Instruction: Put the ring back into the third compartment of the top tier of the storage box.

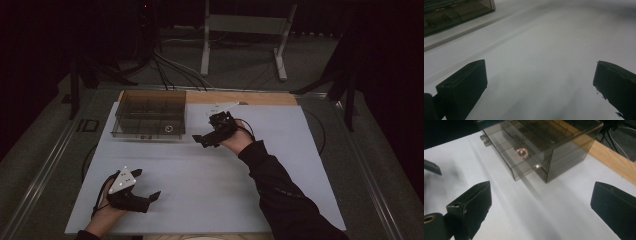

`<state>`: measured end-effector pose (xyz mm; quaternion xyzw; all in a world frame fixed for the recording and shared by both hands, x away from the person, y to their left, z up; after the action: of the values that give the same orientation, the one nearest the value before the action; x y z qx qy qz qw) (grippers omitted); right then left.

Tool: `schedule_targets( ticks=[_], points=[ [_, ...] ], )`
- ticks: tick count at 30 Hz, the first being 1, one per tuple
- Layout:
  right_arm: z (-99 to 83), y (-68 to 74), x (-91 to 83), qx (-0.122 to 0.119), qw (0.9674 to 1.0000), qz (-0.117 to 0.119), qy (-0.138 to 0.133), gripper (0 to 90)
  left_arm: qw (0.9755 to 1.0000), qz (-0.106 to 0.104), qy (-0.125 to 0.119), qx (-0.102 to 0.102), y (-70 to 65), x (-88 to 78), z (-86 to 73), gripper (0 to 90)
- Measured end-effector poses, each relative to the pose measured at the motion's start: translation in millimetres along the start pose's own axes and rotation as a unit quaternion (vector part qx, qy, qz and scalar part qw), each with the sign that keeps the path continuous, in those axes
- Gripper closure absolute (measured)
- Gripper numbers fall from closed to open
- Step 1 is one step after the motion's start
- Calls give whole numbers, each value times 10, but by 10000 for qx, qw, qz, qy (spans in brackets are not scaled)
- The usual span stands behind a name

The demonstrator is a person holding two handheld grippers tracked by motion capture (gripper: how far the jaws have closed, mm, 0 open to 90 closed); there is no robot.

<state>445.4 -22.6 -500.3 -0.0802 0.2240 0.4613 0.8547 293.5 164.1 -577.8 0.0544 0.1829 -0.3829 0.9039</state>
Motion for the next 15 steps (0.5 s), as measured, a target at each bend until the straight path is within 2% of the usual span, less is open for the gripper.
schedule_targets(
  ticks=[15],
  points=[
    [-452, -111, -283, 167, 9997, -143, 76, 39, 10000, 10, -9, 0, -2, -2, 4, 0]
  ],
)
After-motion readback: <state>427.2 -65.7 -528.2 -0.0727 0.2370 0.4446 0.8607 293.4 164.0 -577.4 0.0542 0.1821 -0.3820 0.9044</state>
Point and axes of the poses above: each handheld gripper's, and its own axes: x roughly forward along the jaws, z roughly out of its top, y roughly to its left, the point moved 10 cm from there along x, roughly forward along the jaws, and after that the axes turned 12 degrees about -y, right-handed, at the moved point
